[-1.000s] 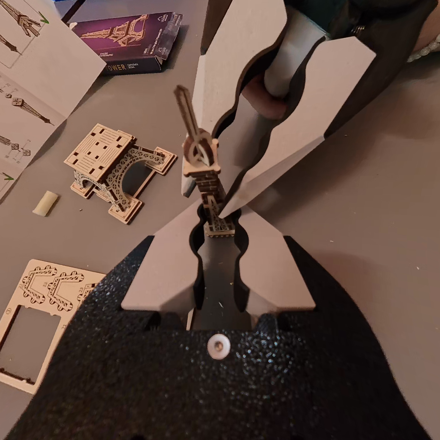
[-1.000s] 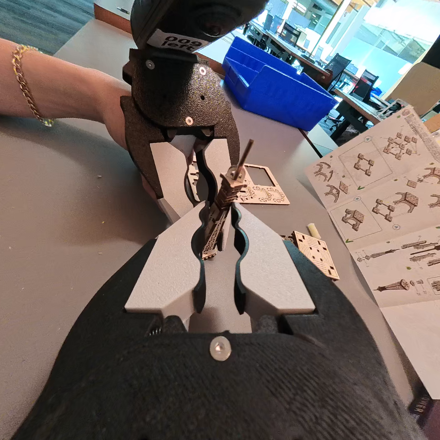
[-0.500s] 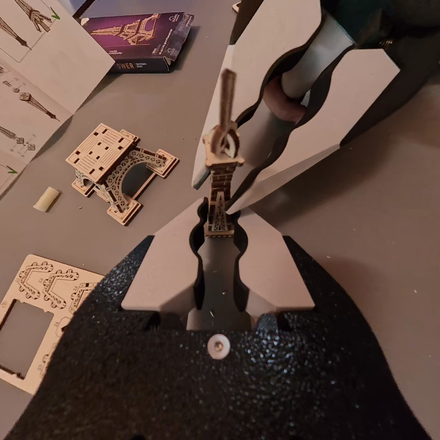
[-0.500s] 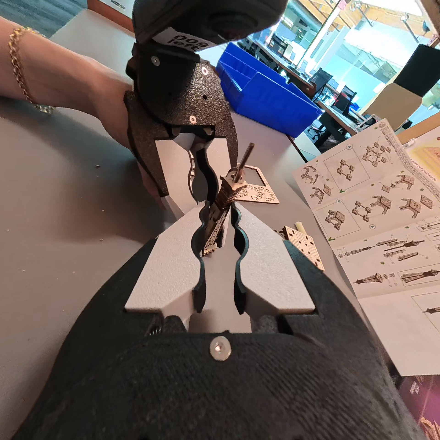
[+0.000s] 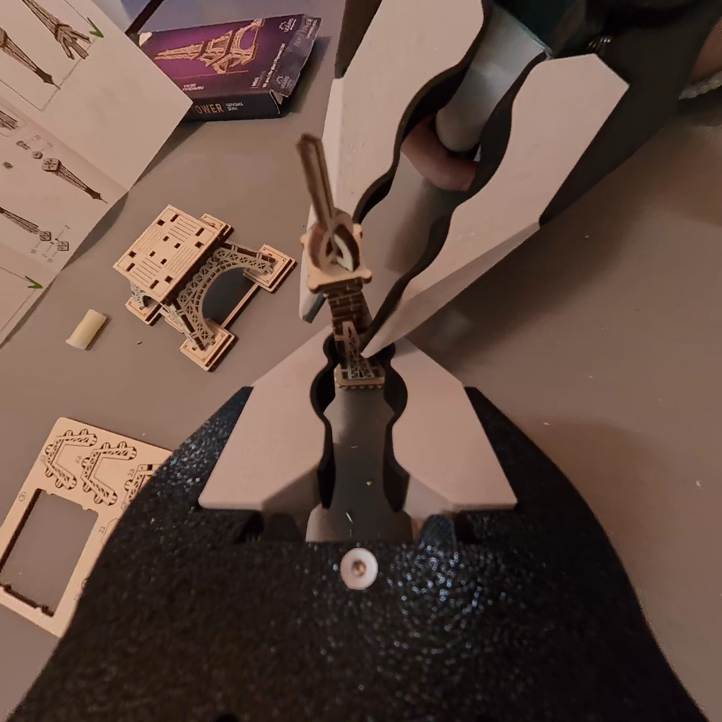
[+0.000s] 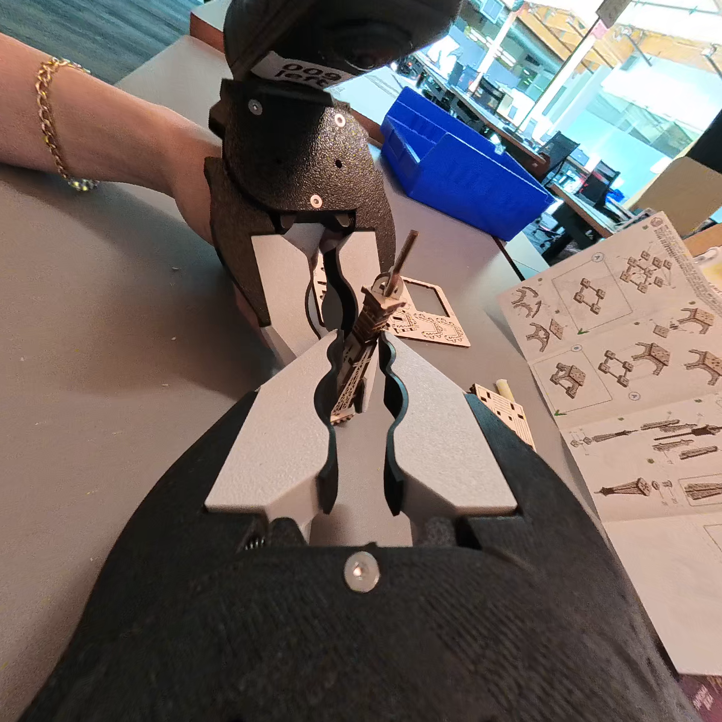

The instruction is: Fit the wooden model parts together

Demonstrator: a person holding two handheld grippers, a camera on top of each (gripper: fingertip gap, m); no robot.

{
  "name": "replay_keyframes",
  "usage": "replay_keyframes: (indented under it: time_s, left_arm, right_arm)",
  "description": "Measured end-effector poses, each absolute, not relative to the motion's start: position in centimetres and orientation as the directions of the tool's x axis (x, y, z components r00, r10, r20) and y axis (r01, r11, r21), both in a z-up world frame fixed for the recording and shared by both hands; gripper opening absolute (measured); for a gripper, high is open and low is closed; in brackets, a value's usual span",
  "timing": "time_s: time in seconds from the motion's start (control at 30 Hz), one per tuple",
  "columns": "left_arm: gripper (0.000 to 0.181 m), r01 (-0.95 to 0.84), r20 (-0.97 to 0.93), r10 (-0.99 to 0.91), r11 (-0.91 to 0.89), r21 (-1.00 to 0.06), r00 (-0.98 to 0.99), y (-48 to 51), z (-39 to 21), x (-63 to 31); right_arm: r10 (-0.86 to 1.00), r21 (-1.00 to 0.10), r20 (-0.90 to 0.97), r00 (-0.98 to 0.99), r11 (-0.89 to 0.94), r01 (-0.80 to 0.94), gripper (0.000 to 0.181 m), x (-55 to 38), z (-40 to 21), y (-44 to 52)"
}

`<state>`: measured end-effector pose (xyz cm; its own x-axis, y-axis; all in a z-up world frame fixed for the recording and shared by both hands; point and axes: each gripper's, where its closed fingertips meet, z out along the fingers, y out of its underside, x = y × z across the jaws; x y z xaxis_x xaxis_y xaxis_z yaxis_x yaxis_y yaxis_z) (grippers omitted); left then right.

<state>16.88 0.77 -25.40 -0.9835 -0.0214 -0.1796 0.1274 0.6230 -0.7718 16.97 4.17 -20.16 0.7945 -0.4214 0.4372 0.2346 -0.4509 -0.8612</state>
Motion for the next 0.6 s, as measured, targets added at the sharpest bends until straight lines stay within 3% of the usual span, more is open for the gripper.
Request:
replay_keyframes:
  time_s: [0.6]
  left_arm:
    - [0.017,0.087,-0.116,-0.006,0.623,-0.778,-0.993,0.58,-25.50,16.79]
  right_arm:
    - [-0.416,-0.839,0.487,0.767,-0.468,0.279,0.016,17.23,-20.14,4.08]
